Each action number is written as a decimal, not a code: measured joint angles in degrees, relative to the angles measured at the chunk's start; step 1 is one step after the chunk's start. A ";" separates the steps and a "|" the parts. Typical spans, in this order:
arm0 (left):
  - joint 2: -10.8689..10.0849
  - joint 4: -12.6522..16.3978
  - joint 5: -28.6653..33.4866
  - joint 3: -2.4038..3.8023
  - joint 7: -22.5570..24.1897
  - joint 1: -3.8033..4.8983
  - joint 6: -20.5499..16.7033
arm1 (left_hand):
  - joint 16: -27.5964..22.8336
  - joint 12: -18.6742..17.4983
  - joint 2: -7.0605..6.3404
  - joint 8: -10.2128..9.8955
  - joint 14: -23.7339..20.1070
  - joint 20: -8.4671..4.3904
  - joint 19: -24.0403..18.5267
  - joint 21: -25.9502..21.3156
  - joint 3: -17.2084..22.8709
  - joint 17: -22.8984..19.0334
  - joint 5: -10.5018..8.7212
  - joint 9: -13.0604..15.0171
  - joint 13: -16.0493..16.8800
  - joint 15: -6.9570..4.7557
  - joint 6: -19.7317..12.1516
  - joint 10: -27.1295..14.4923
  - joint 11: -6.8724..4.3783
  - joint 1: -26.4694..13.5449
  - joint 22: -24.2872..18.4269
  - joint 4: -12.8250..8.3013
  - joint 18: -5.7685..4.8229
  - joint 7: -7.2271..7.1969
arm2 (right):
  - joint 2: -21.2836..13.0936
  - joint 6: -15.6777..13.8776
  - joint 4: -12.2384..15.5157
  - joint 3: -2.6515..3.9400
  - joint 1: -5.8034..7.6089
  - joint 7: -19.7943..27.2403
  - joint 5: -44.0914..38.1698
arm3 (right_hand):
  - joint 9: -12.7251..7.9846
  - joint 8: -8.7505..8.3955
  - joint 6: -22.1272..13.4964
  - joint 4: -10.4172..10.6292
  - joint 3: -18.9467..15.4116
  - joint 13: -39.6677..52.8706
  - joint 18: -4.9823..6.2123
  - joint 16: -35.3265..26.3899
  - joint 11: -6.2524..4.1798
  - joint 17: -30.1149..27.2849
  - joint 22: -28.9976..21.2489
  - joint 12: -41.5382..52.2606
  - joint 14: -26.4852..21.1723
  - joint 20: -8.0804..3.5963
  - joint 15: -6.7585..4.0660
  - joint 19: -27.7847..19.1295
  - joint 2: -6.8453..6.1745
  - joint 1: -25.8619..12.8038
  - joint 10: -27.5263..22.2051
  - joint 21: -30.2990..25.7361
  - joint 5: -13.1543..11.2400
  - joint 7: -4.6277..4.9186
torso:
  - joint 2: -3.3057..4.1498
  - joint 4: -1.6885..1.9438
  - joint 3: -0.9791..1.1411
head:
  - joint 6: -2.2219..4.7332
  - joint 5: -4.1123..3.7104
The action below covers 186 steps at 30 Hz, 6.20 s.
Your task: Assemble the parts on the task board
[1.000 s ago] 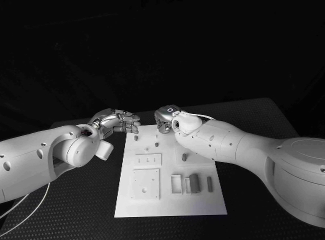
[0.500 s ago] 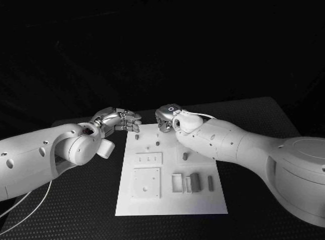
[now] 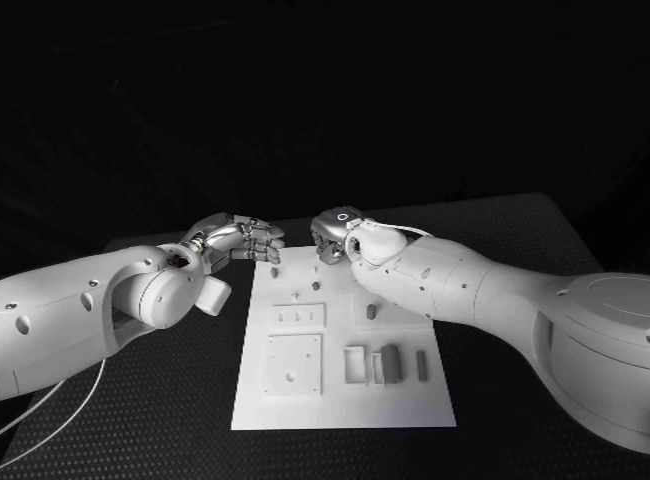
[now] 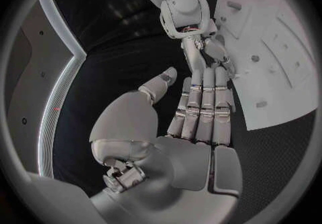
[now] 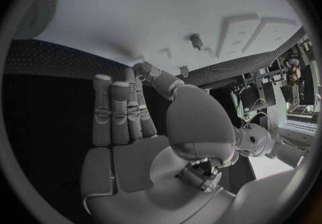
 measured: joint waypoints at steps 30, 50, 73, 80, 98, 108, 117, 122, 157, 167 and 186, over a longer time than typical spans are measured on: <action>0.17 -0.56 0.00 0.00 -0.03 0.01 0.00 | -0.22 0.00 -0.23 0.00 0.00 0.00 0.00 0.00 0.00 0.15 0.00 0.04 0.09 0.00 0.00 0.00 0.00 -0.24 0.05 0.00 -0.02 0.00 | 0.17 -0.05 0.54 0.02 0.02 0.17 -0.21 | 0.00 -0.25 0.00 -0.07 0.28 2.36 0.00 0.21 0.21 -0.04 -0.02 -0.23 -0.22 0.07 -0.03 -0.31 0.06 -0.06 -0.03 0.22 0.05 0.00 | 0.17 -0.05 0.02 | 0.19 -0.20; 0.36 -0.96 0.00 -0.02 -0.04 0.01 0.01 | -0.22 -0.23 -0.23 -0.21 0.00 0.00 0.00 -0.22 0.00 0.25 0.00 0.09 0.13 0.00 0.00 0.22 0.22 -0.23 0.09 0.00 -0.27 0.00 | 0.16 -0.12 0.50 -0.03 0.05 0.14 -0.75 | 0.00 -0.04 -0.01 -0.10 0.24 2.94 0.00 0.20 -0.08 -0.10 -0.03 -0.12 -0.28 0.05 0.05 -0.37 0.05 -0.05 0.08 0.22 -0.18 -0.01 | 0.26 -0.02 0.01 | -0.25 -0.08; 0.27 -1.02 0.00 -0.02 -0.04 0.01 0.01 | -0.45 -0.23 -0.23 -0.21 0.00 0.00 0.00 -0.22 0.00 0.41 0.00 0.08 0.17 0.00 0.00 0.22 0.22 -0.23 0.12 0.00 -0.28 0.00 | -0.31 -0.10 1.08 -0.01 0.05 -0.05 -1.19 | 0.00 -0.27 0.15 0.00 0.32 2.95 0.00 0.44 0.02 -0.15 -0.03 -0.17 -0.26 0.00 0.08 -0.17 0.05 -0.05 0.21 0.44 0.05 0.15 | 0.27 0.06 -0.04 | -0.25 -0.33; 0.20 -1.13 0.00 -0.02 -0.04 0.01 0.01 | -0.45 -0.26 -0.23 -0.21 0.00 0.00 0.00 -0.22 0.00 0.47 0.00 0.13 0.17 0.00 0.00 0.22 0.22 -0.23 0.12 0.00 -0.28 0.00 | -0.60 -0.11 1.51 0.02 0.04 -0.05 -1.29 | 0.00 -0.06 0.15 0.00 0.32 2.95 0.00 0.44 0.00 -0.15 -0.03 -0.28 -0.25 0.00 0.09 -0.18 0.05 -0.05 0.17 0.44 0.05 0.15 | 0.28 0.03 -0.04 | -0.25 -0.34; 0.02 -1.12 0.00 -0.01 -0.02 0.01 0.01 | -0.67 -0.45 -0.23 -0.21 0.00 0.00 0.00 -0.22 0.00 0.58 0.00 0.12 0.21 0.00 0.00 0.22 0.22 -0.23 0.16 0.00 -0.28 0.00 | -1.04 0.17 2.02 -0.07 -0.30 -0.41 -1.44 | 0.00 -0.14 0.19 -0.01 0.30 3.72 0.00 0.44 0.06 -0.20 -0.03 -0.13 -0.17 -0.01 -0.24 -0.39 -0.03 0.03 0.00 0.67 -0.17 0.03 | 0.32 0.07 -0.05 | -0.16 -0.30; 0.05 -1.15 0.00 -0.02 -0.02 0.01 0.01 | -0.67 -0.45 -0.23 -0.21 0.00 0.00 0.00 -0.22 0.00 0.63 0.00 0.17 0.26 0.00 0.00 0.22 0.22 -0.23 0.21 0.00 -0.28 0.00 | -1.00 0.32 1.99 -0.07 -0.29 -0.54 -1.48 | -0.01 -0.30 0.18 -0.02 0.29 4.25 0.00 0.44 0.24 -0.20 0.01 0.28 -0.19 0.01 -0.26 -0.40 -0.03 0.05 0.22 0.67 0.05 0.02 | 0.32 0.10 -0.07 | -0.15 -0.36; 0.06 -1.15 0.00 -0.02 -0.03 0.01 0.01 | -0.67 -0.45 -0.23 -0.21 0.00 0.00 0.00 -0.44 0.00 0.69 0.00 0.16 0.25 0.00 0.00 0.22 0.21 -0.23 0.21 0.00 -0.28 0.00 | -0.89 0.32 1.56 -0.22 -0.53 -0.43 -0.59 | 1.35 -2.95 -4.50 -0.05 0.25 3.57 0.01 0.83 1.94 -1.02 0.02 -2.91 -1.04 -0.03 1.51 -1.01 -0.83 0.32 -4.34 0.66 0.61 2.14 | 0.35 0.14 -0.07 | -0.15 -0.44; -0.03 -1.16 0.00 -0.02 -0.05 0.01 0.01 | -0.67 -0.45 -0.23 -0.39 0.00 0.00 0.00 -0.44 0.00 0.68 0.00 0.16 0.28 0.00 0.00 0.22 0.21 -0.23 0.20 0.00 -0.29 0.00 | -1.04 0.29 1.31 -0.33 -0.77 -0.35 0.25 | -0.32 -5.63 -9.39 0.26 0.10 2.51 0.01 0.88 3.45 -1.52 0.02 -4.24 -1.91 0.20 2.80 -1.65 -3.97 -1.52 -8.10 0.64 0.28 2.49 | 0.35 0.16 -0.09 | -0.07 -0.45; -0.83 -3.15 0.00 -0.11 -0.11 -0.03 -0.37 | -1.29 -0.67 -0.23 -0.89 0.21 0.00 0.00 -0.67 -0.16 1.21 0.00 0.14 0.61 0.21 -0.51 0.84 0.01 -0.23 0.41 -0.16 -0.28 0.51 | -20.31 1.91 20.40 5.19 5.85 -0.01 13.85 | 0.83 -4.24 -9.48 2.85 -2.56 59.48 1.62 17.13 -0.84 4.12 0.01 45.95 -3.34 -0.43 -0.76 -0.83 -8.59 -5.09 -12.67 6.74 0.28 1.28 | 0.03 -0.47 0.24 | 2.86 -0.35; -0.48 -4.05 0.00 -0.16 -0.07 -0.09 -0.34 | -1.52 -0.87 -0.23 -0.89 0.21 0.00 0.00 -0.67 -0.16 1.27 0.00 0.14 0.60 0.21 -0.51 0.84 0.01 -0.23 0.46 -0.16 -0.28 0.51 | -22.86 8.65 19.72 4.94 6.07 1.14 13.94 | 1.06 -4.72 -9.94 1.65 -4.66 66.83 1.08 23.48 -1.37 10.41 0.01 57.55 -2.78 -1.17 -0.86 -1.30 -7.85 -6.32 -14.57 10.00 0.28 1.74 | -0.31 -1.05 0.53 | 3.83 0.01; -0.29 -4.39 0.00 -0.19 -0.11 -0.41 -0.30 | -1.52 -0.87 -0.23 -0.88 0.21 0.00 0.00 -0.67 -0.16 1.38 0.00 0.18 0.65 0.21 -0.71 0.84 0.01 -0.23 0.50 -0.16 -0.28 0.71 | -22.52 11.68 17.96 3.21 2.89 1.50 5.63 | 0.49 -6.05 -12.87 1.97 -4.98 66.86 1.06 24.44 -1.02 12.13 0.01 59.25 -2.02 -1.56 -1.17 -1.30 -8.39 -6.85 -16.60 10.66 0.28 1.39 | -0.27 -0.76 0.35 | 4.00 -0.94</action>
